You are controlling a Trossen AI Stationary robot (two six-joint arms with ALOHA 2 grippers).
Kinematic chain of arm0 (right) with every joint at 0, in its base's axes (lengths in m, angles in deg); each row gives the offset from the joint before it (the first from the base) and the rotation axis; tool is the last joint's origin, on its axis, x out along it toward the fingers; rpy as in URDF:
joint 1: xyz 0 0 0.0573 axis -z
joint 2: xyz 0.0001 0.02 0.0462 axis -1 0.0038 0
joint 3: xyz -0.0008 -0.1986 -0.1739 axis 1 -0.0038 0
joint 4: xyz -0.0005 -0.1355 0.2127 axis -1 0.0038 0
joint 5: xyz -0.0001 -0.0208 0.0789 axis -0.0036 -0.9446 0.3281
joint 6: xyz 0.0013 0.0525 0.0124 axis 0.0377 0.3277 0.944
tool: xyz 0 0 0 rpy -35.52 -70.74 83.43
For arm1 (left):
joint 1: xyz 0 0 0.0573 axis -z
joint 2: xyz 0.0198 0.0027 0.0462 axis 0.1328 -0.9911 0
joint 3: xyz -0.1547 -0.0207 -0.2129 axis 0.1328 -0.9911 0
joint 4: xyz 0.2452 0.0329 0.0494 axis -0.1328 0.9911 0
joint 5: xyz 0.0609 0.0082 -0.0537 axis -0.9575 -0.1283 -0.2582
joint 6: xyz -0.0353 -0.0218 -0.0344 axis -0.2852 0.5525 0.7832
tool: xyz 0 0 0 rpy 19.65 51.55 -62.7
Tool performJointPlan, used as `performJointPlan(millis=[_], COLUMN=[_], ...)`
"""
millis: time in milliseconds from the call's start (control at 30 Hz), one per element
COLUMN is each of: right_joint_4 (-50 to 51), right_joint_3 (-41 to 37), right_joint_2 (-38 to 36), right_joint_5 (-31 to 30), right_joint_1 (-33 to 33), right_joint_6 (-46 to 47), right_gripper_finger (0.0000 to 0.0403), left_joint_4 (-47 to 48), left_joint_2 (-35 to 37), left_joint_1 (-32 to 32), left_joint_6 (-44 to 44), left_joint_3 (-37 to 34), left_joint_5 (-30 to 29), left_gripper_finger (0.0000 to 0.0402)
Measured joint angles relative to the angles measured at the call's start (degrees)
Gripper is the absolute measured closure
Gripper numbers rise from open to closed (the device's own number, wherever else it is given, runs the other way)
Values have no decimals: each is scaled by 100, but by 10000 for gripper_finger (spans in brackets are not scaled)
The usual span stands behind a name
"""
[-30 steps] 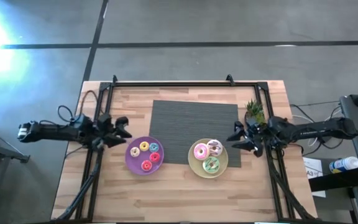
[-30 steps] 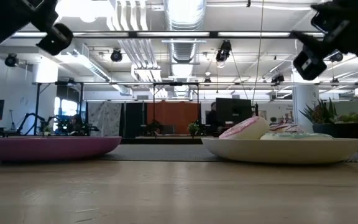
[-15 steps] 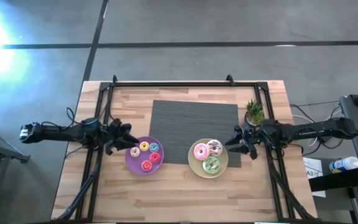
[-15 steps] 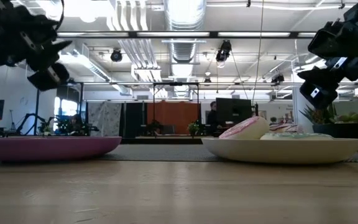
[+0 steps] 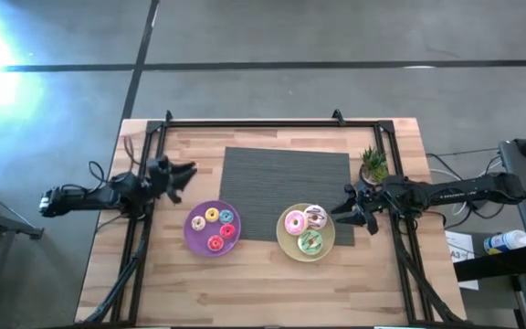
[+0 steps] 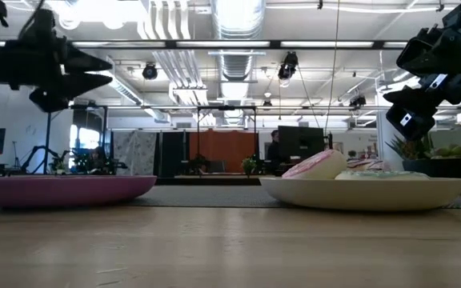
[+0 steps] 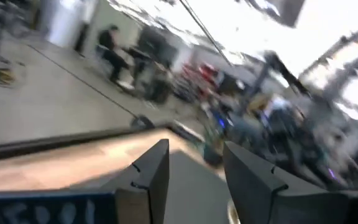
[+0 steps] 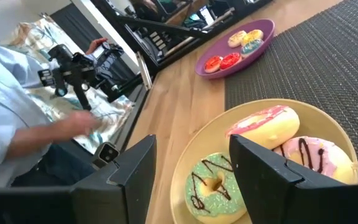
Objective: Pick & Place donuts
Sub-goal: Return to Home Position
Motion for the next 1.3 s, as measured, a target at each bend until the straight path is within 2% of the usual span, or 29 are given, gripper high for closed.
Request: performJointPlan(millis=[133, 1000, 1233, 1300], right_joint_4=[-2, 10, 421, 573], right_joint_3=[0, 2, 2, 2], right_joint_2=[2, -5, -828, -1153], right_joint_5=[0, -6, 30, -13], right_joint_1=[0, -3, -35, -42], right_joint_6=[1, 0, 20, -271], right_gripper_finger=[209, 209, 209, 209], left_joint_4=[55, 200, 202, 202], left_joint_2=[0, -219, -219, -219], left_joint_1=[2, 2, 2, 2], left_joint_6=[10, 9, 9, 9], left_joint_3=[-2, -2, -4, -4], left_joint_5=[-517, -547, -545, -543], left_gripper_finger=[277, 278, 278, 278])
